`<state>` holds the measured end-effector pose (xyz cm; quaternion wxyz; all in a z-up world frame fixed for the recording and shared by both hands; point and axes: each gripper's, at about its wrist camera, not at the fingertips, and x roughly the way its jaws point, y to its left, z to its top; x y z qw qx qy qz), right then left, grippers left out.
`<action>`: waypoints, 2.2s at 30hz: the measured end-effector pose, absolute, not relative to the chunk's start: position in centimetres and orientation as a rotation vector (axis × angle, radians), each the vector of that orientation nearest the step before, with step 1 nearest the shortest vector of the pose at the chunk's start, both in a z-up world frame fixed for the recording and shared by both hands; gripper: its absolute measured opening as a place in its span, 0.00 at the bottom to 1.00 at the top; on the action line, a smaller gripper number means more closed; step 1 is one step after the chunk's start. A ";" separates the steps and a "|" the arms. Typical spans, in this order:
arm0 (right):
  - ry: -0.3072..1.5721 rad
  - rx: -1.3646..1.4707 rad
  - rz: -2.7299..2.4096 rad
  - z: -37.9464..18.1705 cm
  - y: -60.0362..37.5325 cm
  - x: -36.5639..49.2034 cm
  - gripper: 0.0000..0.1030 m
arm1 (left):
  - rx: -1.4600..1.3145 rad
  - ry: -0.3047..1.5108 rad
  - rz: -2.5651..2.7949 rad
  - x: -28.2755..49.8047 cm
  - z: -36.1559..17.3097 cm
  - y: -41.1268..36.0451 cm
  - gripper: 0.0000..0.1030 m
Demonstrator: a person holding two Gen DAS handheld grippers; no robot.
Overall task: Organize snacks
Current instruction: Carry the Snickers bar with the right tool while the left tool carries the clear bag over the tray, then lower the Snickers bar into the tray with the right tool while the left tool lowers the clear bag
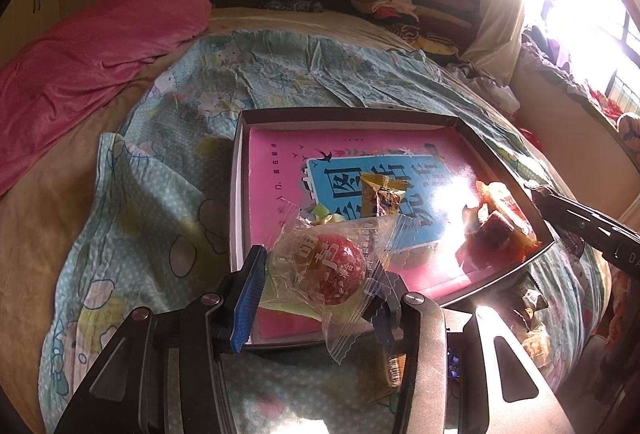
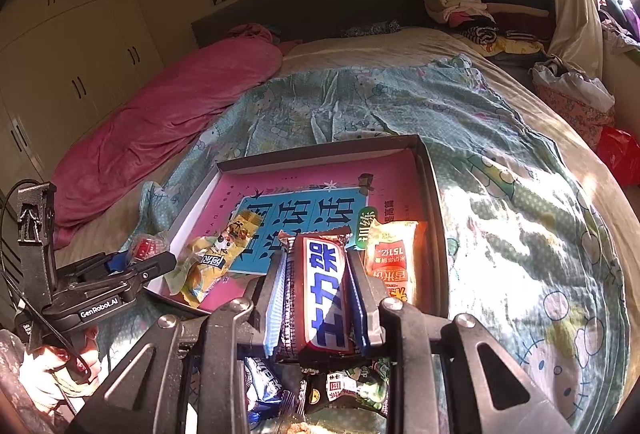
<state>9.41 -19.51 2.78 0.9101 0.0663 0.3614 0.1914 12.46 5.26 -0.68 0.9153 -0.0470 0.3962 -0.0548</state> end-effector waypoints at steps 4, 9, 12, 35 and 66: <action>0.743 0.138 0.390 2.8 -19.5 9.7 0.28 | -0.088 0.826 -0.117 12.9 -1.0 5.0 0.47; 0.740 0.132 0.386 2.9 -19.4 10.0 0.28 | -0.081 0.837 -0.127 13.3 -1.4 4.7 0.47; 0.739 0.129 0.385 2.9 -19.3 10.1 0.28 | -0.079 0.842 -0.129 13.4 -1.5 4.6 0.47; 0.792 0.083 0.402 0.5 -16.2 13.2 0.28 | -0.069 0.881 -0.120 14.0 -2.7 4.5 0.47; 0.844 -0.003 0.424 -2.3 -13.4 13.7 0.28 | -0.046 0.900 -0.136 14.1 -3.3 3.9 0.47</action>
